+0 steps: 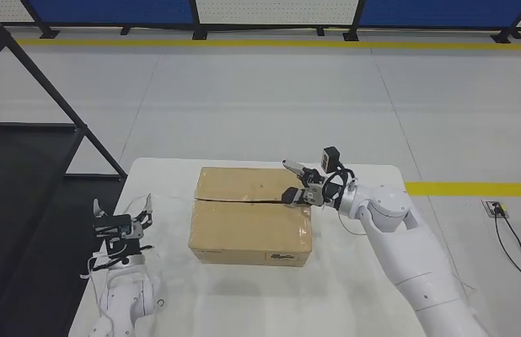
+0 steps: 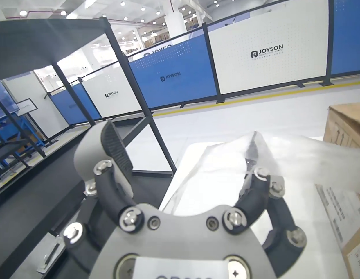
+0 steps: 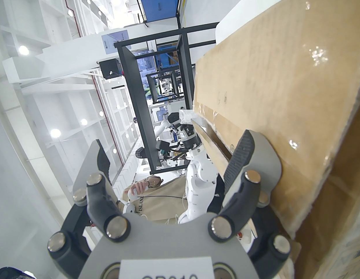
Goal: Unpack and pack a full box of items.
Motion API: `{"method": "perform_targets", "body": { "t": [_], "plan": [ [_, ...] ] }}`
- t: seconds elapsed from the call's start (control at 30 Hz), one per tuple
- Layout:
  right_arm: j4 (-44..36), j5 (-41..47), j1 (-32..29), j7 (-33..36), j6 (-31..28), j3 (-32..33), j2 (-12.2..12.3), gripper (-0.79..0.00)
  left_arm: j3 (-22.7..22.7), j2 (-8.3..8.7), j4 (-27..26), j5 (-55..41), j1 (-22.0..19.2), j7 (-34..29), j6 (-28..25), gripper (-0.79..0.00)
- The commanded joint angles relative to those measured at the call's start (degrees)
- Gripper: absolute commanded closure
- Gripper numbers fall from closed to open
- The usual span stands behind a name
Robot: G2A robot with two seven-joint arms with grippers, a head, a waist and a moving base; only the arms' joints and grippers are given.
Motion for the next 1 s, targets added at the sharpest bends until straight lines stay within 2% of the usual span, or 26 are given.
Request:
{"method": "perform_targets", "body": {
  "t": [0.0, 0.37, 0.97],
  "plan": [
    [0.0, -0.3, -0.1, -0.4, 0.2, -0.2, 0.0, -0.785, 0.0, -0.08, -0.9, 0.1, 0.1, -0.3, 0.3, -0.785],
    [0.2, -0.4, -0.5, -0.9, 0.6, -0.7, 0.1, -0.785, -0.1, -0.61, -5.2, 1.0, -0.2, -1.2, 2.2, -0.785],
    [-0.4, -0.4, -0.6, -0.7, 1.1, -1.0, 0.3, -0.785, 3.9, -1.78, -10.9, 5.3, -0.9, -2.1, 2.6, -0.785]
  ]
}}
